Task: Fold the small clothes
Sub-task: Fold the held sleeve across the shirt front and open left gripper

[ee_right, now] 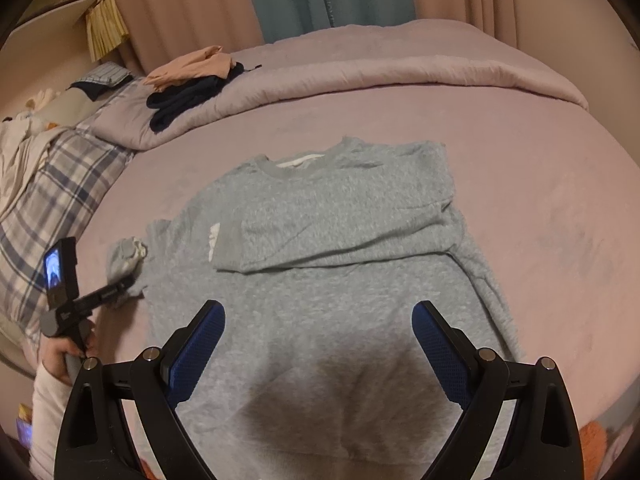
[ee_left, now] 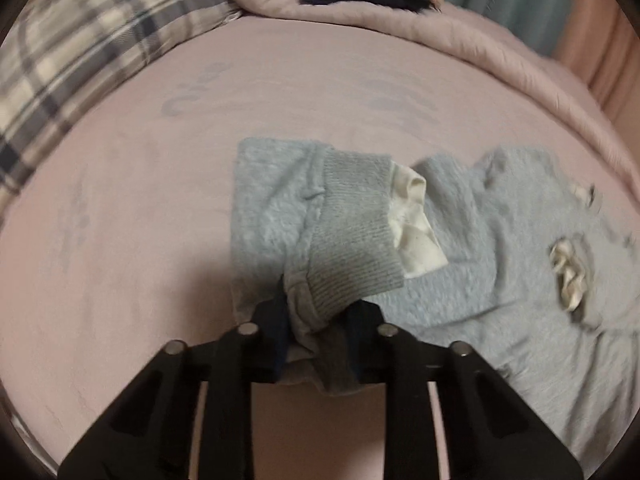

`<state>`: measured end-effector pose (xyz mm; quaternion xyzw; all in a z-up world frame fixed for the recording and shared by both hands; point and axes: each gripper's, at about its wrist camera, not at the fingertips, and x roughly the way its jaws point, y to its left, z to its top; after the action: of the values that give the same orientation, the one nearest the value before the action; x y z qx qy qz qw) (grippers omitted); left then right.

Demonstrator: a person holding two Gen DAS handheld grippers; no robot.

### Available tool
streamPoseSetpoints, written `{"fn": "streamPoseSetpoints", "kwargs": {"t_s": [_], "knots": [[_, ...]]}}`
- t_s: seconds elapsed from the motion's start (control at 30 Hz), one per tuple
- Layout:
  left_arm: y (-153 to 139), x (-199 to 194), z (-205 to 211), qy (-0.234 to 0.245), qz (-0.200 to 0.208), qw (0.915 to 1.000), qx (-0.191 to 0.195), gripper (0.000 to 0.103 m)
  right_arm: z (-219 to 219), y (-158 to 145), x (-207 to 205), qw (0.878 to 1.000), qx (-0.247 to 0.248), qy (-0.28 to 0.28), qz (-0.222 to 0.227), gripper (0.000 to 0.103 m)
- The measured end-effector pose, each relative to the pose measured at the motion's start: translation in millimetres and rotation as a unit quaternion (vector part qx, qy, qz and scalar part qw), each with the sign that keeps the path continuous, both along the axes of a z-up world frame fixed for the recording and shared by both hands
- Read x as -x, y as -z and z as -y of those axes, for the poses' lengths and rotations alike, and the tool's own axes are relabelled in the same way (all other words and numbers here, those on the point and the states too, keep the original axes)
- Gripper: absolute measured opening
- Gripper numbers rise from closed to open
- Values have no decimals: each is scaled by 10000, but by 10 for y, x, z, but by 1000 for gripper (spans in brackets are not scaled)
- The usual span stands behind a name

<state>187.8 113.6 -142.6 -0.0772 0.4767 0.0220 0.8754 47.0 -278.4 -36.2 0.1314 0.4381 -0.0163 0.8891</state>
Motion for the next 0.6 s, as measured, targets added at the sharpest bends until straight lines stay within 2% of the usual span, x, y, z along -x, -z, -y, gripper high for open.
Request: {"fn": "streamPoseSetpoints", "kwargs": {"t_s": [0.07,0.27,0.4,0.53,0.6], "knots": [[-50,19,-54,-58,144,9995,265,17,9,5,-2,10000,-7,18,1,95],[-371,161,-6,-164,636,9951,738,15,38,38,-2,10000,-37,65,-17,95],[-665,230,152,27,893,9901,1082,15,74,47,11,9999,-76,99,1,95],[-868,238,347,291,960,9842,1460,15,130,47,39,9998,-127,163,22,95],[-963,263,481,521,1116,9817,1456,15,161,48,53,9997,-149,196,29,95]]}}
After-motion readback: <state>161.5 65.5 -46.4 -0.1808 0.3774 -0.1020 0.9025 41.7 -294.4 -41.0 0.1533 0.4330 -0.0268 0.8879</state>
